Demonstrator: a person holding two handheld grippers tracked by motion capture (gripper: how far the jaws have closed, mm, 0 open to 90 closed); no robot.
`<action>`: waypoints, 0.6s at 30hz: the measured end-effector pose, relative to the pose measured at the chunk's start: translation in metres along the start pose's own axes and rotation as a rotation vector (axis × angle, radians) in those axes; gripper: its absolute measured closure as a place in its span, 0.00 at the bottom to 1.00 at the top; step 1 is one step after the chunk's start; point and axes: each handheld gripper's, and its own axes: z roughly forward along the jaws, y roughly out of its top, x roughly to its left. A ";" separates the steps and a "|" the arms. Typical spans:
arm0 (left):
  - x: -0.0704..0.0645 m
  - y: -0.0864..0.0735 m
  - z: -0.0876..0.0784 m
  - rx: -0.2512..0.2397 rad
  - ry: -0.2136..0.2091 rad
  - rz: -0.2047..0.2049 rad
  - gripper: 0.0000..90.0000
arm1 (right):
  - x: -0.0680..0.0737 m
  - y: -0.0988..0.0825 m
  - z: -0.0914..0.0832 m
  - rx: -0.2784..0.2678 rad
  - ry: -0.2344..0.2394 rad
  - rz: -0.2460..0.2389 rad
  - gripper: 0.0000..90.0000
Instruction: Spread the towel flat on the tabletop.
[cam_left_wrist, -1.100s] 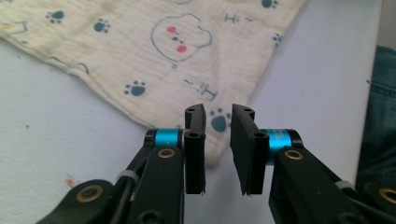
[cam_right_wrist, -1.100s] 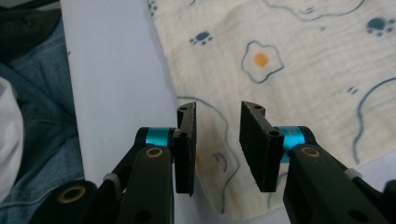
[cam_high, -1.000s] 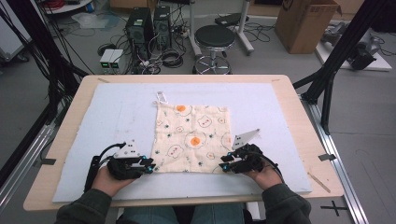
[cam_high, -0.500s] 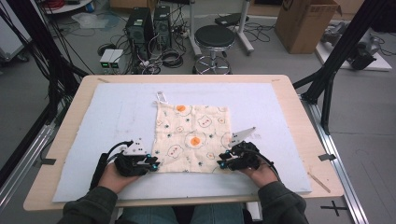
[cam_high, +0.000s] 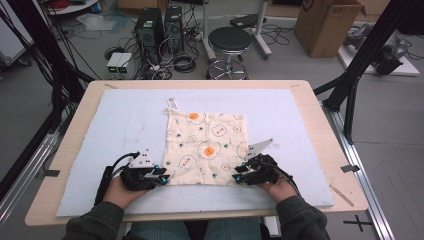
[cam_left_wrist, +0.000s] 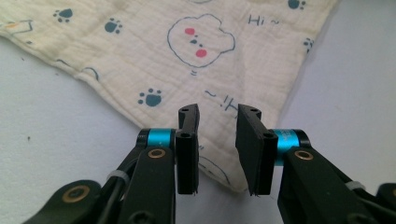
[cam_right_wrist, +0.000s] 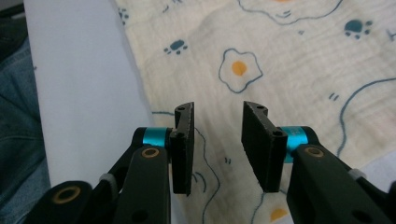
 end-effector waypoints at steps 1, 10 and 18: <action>0.000 0.001 -0.001 -0.010 0.002 -0.005 0.75 | 0.000 0.000 -0.002 -0.010 0.000 0.007 0.71; 0.004 0.004 -0.007 -0.075 0.007 -0.051 0.69 | -0.007 0.001 -0.011 -0.085 -0.018 0.050 0.62; 0.008 0.006 -0.010 -0.098 0.014 -0.073 0.65 | -0.011 0.003 -0.013 -0.111 -0.024 0.071 0.55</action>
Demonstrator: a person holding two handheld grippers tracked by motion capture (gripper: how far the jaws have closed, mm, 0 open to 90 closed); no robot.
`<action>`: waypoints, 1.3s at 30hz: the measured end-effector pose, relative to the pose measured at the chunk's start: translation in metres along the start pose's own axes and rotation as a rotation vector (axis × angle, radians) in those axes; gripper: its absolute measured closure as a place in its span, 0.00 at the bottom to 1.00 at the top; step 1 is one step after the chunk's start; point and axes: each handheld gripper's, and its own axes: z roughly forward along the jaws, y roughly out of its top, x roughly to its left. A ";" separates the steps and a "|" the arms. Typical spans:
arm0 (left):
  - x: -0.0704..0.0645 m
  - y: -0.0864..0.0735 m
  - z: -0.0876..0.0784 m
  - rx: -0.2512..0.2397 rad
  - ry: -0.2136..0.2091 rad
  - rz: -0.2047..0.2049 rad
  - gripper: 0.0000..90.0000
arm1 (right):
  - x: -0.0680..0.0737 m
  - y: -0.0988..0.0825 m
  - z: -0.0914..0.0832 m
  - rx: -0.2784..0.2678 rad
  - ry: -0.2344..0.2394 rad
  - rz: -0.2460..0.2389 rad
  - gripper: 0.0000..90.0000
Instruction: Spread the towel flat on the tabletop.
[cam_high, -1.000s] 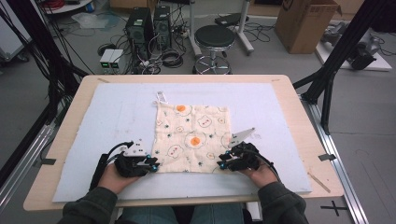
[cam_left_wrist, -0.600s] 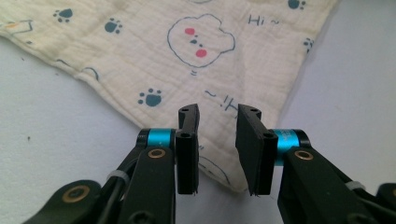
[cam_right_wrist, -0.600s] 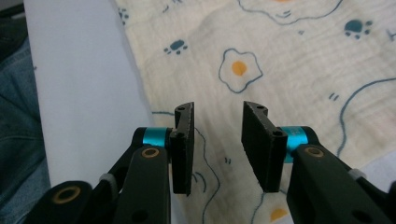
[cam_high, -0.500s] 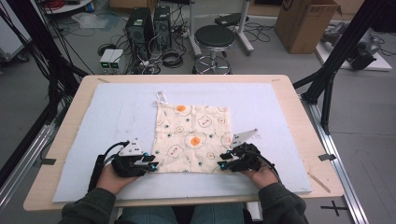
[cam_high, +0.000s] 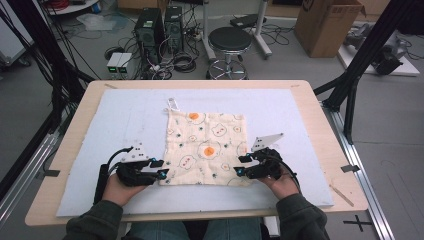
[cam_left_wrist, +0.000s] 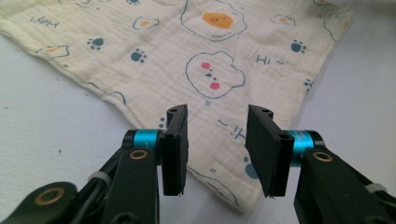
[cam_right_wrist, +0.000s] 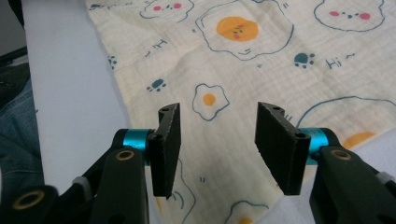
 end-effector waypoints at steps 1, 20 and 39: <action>0.001 0.000 -0.001 -0.005 -0.001 -0.002 0.64 | 0.000 0.000 0.000 -0.003 -0.004 -0.001 0.54; 0.006 0.000 -0.002 -0.031 0.026 -0.046 0.55 | -0.003 0.003 -0.001 -0.025 -0.019 0.007 0.47; 0.014 0.012 -0.005 -0.061 0.051 -0.072 0.49 | -0.013 0.014 -0.002 -0.020 -0.028 0.013 0.41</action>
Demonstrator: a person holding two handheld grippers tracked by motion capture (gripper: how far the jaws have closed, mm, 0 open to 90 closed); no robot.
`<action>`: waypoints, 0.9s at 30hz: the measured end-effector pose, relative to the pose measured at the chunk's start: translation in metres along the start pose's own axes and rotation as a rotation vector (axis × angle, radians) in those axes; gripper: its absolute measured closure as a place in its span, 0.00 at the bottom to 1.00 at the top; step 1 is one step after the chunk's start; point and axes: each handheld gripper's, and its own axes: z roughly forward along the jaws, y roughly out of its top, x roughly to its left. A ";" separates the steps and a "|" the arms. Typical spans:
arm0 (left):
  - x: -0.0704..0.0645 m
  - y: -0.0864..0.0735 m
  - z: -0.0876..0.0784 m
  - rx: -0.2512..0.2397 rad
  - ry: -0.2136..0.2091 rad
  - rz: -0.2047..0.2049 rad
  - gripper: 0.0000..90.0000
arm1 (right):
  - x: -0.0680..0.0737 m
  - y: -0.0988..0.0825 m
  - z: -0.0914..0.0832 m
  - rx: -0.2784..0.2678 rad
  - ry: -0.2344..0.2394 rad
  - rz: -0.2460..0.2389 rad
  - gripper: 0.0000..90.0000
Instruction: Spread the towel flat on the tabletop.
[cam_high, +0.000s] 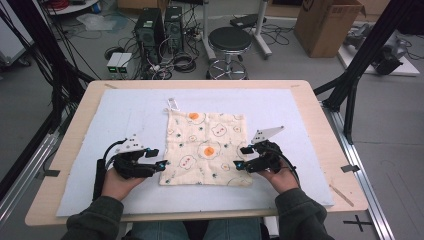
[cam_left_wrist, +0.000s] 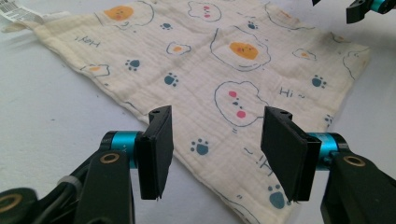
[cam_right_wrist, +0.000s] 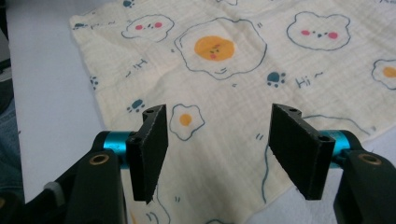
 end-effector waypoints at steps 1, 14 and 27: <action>0.001 0.000 0.000 -0.002 0.002 -0.001 0.48 | -0.001 0.001 0.000 -0.002 -0.005 -0.001 0.40; 0.004 0.013 -0.001 -0.012 0.011 -0.001 0.46 | -0.012 0.015 0.001 -0.005 -0.005 0.019 0.34; 0.009 0.014 0.002 -0.002 0.016 -0.026 0.44 | -0.021 0.027 -0.001 0.003 -0.023 0.019 0.31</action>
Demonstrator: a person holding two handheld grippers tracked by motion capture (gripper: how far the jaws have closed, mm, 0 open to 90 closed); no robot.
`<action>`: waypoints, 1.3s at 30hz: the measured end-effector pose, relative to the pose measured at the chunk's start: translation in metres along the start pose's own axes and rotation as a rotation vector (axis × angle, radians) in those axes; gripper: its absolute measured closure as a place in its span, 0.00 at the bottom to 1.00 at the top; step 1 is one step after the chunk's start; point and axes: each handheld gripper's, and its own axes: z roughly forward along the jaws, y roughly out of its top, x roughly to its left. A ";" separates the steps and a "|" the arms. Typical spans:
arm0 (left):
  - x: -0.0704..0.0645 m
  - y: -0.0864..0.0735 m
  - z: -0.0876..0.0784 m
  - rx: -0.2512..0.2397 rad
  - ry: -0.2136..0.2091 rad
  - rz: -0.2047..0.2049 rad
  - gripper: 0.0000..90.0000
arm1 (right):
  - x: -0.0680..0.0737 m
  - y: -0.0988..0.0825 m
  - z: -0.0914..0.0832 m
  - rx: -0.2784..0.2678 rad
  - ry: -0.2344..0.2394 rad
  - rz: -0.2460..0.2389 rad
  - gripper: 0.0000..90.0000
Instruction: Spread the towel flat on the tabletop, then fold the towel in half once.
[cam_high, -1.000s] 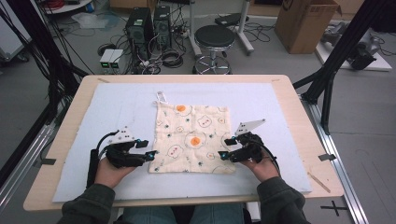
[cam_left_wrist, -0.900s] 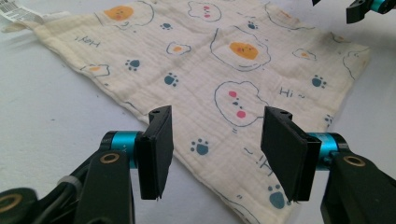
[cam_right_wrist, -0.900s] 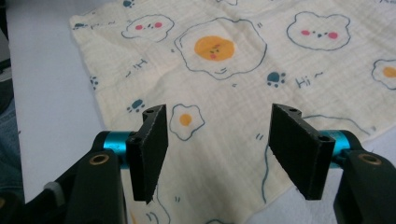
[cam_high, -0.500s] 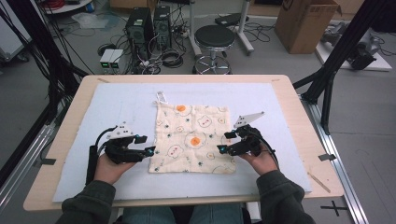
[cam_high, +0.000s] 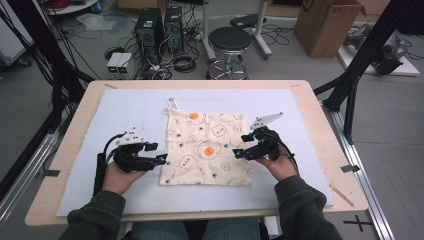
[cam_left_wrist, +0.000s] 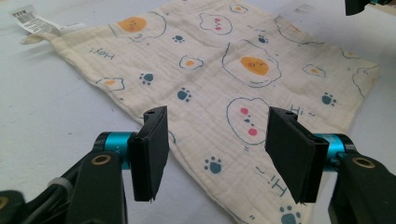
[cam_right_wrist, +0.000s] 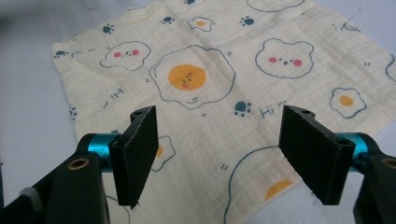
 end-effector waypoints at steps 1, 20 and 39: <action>0.001 0.001 0.000 0.003 -0.002 -0.001 0.43 | -0.001 0.001 0.000 0.002 -0.001 0.003 0.31; 0.012 0.034 0.007 0.019 0.010 0.023 0.40 | -0.022 0.025 -0.005 -0.011 -0.011 0.006 0.28; 0.025 0.052 0.016 -0.002 0.020 0.005 0.41 | -0.039 0.053 -0.006 -0.008 -0.022 0.004 0.28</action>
